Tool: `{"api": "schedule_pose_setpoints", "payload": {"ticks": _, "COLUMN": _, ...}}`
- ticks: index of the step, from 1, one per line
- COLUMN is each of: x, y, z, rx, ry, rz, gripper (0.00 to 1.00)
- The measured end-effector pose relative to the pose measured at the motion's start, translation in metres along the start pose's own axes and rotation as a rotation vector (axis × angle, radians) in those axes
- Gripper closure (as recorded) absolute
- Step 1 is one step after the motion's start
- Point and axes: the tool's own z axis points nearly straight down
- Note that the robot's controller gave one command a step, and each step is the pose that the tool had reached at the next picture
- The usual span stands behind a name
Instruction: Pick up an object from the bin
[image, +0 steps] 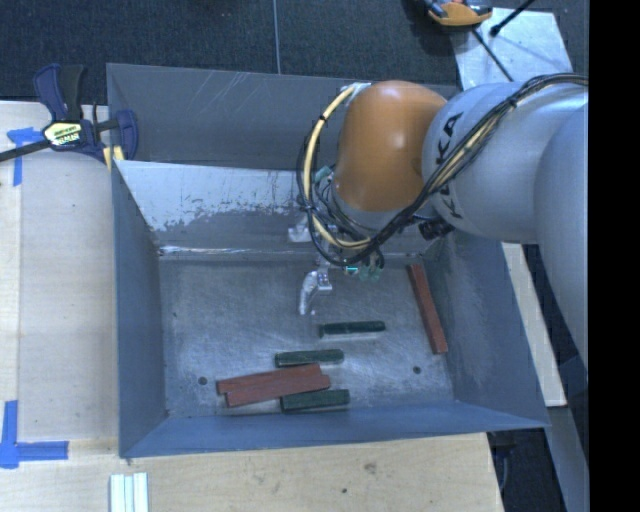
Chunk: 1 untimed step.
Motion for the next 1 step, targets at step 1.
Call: {"api": "schedule_pose_setpoints", "payload": {"ticks": 1, "x": -0.0019, "y": -0.0002, "z": -0.005, "rx": 0.0, "ry": -0.008, "rz": 0.001, "gripper": 0.0}}
